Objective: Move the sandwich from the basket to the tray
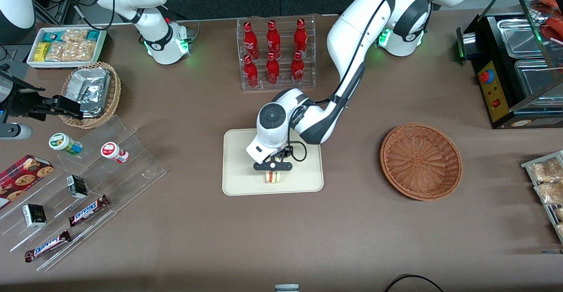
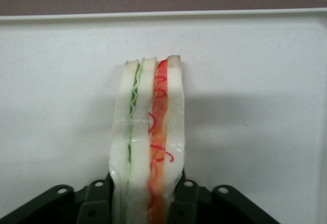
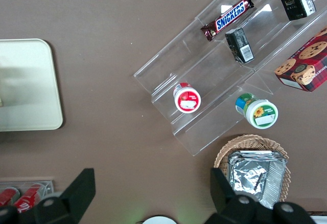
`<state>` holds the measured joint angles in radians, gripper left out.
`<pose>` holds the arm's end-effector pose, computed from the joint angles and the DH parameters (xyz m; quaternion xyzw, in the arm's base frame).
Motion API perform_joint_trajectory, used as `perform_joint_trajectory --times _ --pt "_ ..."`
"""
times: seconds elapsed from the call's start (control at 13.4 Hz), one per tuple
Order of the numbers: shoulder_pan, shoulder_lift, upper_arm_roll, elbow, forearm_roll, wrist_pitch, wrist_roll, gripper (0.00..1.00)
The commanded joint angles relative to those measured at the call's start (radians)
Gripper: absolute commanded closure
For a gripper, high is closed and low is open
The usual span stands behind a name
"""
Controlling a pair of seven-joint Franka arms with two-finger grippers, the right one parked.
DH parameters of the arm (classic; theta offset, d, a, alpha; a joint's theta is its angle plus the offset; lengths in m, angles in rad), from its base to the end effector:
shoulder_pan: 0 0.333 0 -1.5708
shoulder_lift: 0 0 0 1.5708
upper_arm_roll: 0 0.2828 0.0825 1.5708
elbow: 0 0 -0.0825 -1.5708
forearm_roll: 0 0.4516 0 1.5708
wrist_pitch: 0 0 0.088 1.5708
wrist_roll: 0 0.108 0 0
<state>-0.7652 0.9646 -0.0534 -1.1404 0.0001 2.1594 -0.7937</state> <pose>0.5574 -0.5794 0.1650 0.9994 -0.0004 0.0037 0.0350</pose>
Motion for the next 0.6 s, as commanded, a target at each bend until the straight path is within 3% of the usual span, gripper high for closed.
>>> perform_joint_trajectory --times 0.0,0.3,0.52 --pt "0.001 -0.007 -0.002 0.034 0.001 -0.048 0.005 0.0" --pt "0.044 -0.134 0.0 0.019 -0.006 -0.198 0.025 0.0" --pt "0.108 -0.298 0.0 -0.124 -0.057 -0.299 0.131 0.0"
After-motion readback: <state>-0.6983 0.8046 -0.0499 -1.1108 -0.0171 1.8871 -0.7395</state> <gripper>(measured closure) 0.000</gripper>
